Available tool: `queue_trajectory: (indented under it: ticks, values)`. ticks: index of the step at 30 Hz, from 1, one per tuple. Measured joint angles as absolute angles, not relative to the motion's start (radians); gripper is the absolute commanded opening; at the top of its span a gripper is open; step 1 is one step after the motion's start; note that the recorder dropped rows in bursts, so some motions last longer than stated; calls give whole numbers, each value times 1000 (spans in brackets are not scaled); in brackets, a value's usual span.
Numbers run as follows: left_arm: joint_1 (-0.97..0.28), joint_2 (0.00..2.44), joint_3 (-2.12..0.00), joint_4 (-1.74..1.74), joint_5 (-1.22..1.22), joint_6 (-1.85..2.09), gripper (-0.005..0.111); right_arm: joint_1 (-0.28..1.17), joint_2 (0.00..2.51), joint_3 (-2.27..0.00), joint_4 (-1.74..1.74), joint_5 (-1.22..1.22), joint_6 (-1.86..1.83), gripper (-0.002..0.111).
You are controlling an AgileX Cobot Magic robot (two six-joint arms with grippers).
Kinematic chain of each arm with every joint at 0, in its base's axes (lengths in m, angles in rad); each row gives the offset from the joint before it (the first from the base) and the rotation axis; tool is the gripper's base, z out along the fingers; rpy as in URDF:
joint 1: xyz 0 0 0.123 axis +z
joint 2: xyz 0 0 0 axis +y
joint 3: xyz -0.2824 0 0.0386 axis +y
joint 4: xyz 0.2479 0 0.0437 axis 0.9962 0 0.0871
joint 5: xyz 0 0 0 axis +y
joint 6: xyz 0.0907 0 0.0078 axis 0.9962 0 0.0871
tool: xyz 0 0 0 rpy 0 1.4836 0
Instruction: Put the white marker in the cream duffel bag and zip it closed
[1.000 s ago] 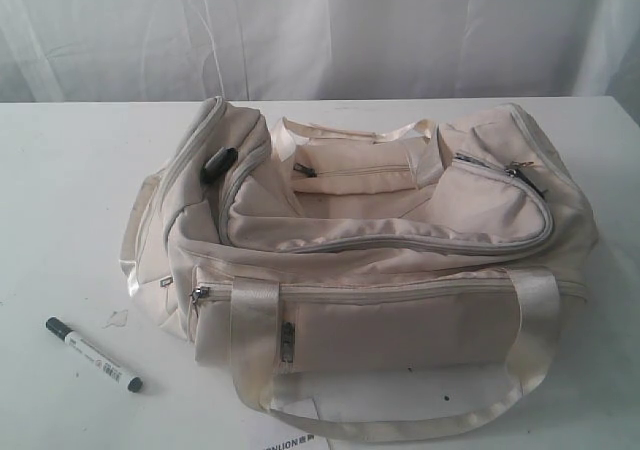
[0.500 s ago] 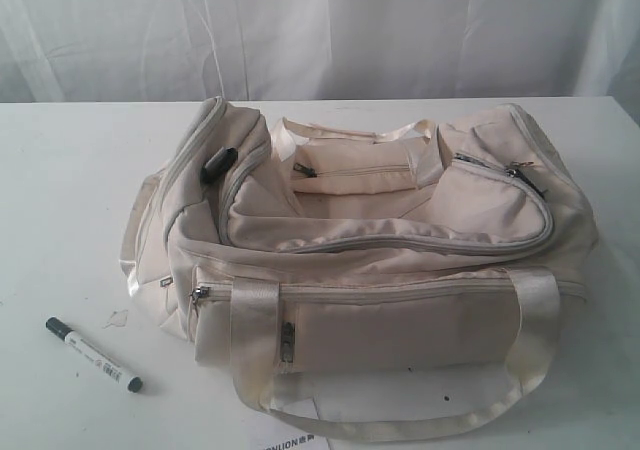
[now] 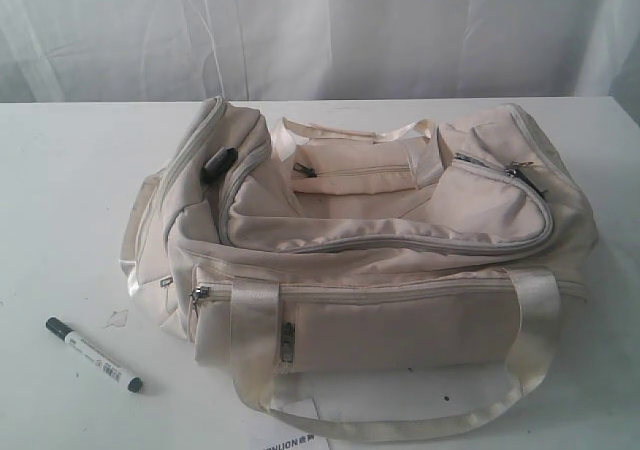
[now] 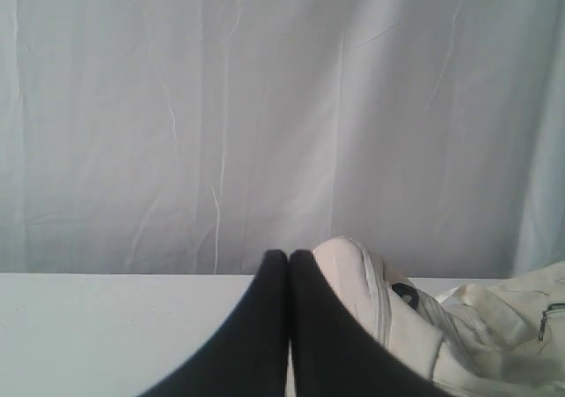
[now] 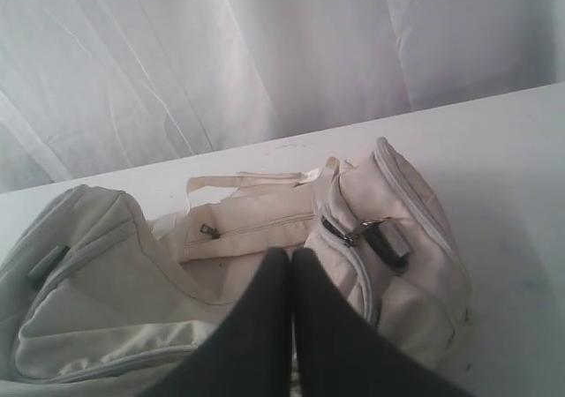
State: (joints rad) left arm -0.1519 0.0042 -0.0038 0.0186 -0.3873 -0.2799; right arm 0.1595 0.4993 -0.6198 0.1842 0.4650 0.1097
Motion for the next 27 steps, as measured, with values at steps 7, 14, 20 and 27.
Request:
queue_trajectory:
  ticks: [7,14,20,27]
  values:
    - [-152,4,-4,19,-324,-324,0,160,536,-624,184,536,104,0]
    - [-152,4,-4,19,-158,-710,0,160,599,-624,184,566,102,0]
    - [-152,4,-8,26,-108,-837,0,160,671,-624,184,577,102,0]
    - [-152,4,-157,111,-102,-867,0,160,744,-624,184,557,75,0]
